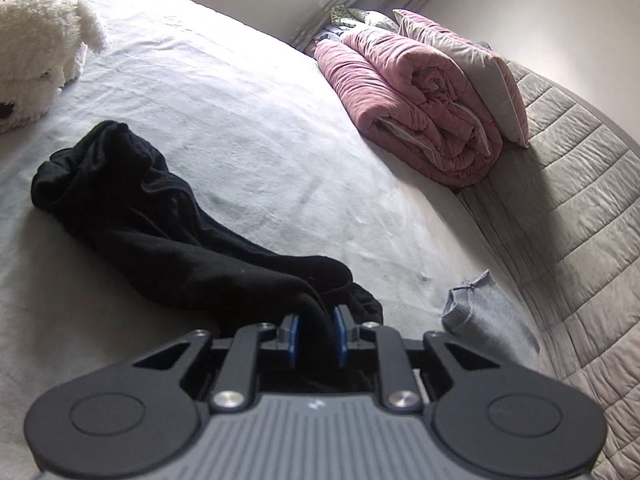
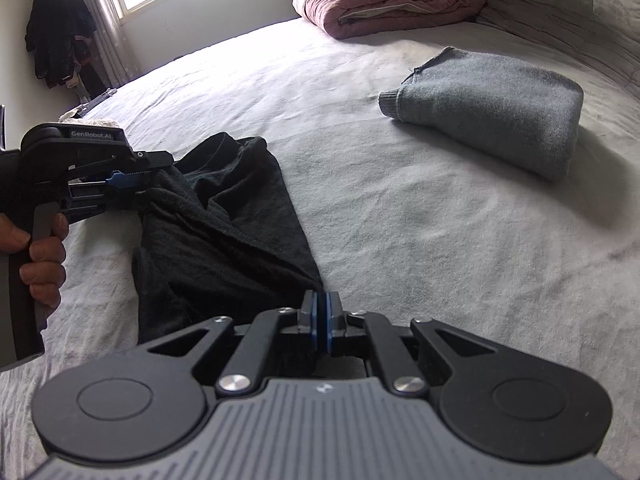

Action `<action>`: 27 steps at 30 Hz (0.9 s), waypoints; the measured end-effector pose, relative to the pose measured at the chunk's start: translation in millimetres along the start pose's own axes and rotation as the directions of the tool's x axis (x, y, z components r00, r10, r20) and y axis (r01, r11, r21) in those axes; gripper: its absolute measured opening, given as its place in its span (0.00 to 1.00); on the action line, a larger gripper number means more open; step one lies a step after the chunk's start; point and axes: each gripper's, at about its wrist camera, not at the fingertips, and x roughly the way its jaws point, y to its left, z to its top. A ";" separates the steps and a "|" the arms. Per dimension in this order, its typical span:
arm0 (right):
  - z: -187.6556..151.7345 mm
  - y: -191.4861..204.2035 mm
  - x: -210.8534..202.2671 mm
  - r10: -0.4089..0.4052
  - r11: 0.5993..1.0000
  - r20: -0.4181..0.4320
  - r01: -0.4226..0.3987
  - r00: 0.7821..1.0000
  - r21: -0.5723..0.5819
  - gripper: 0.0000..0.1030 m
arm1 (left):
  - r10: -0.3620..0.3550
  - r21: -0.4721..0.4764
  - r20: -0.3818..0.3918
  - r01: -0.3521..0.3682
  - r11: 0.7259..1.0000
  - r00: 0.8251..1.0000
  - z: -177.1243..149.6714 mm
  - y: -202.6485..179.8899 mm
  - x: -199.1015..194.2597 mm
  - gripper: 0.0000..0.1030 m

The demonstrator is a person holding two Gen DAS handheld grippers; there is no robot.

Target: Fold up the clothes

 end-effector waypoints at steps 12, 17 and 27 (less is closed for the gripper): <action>0.9 -0.7 -1.8 0.015 1.000 -0.006 -0.015 1.000 -0.008 0.05 | 0.047 -0.081 0.016 -0.046 0.996 0.999 -12.5 19.2 -37.5 0.38; 0.3 0.3 -2.2 0.018 1.000 -0.005 -0.018 1.000 -0.010 0.05 | 0.078 -0.209 -0.014 -0.079 0.975 0.997 -14.0 30.1 -44.2 0.37; 0.9 0.0 -2.2 0.020 1.000 -0.008 -0.020 1.000 -0.010 0.05 | 0.086 -0.397 -0.040 -0.095 0.913 0.995 -30.6 48.8 -52.2 0.27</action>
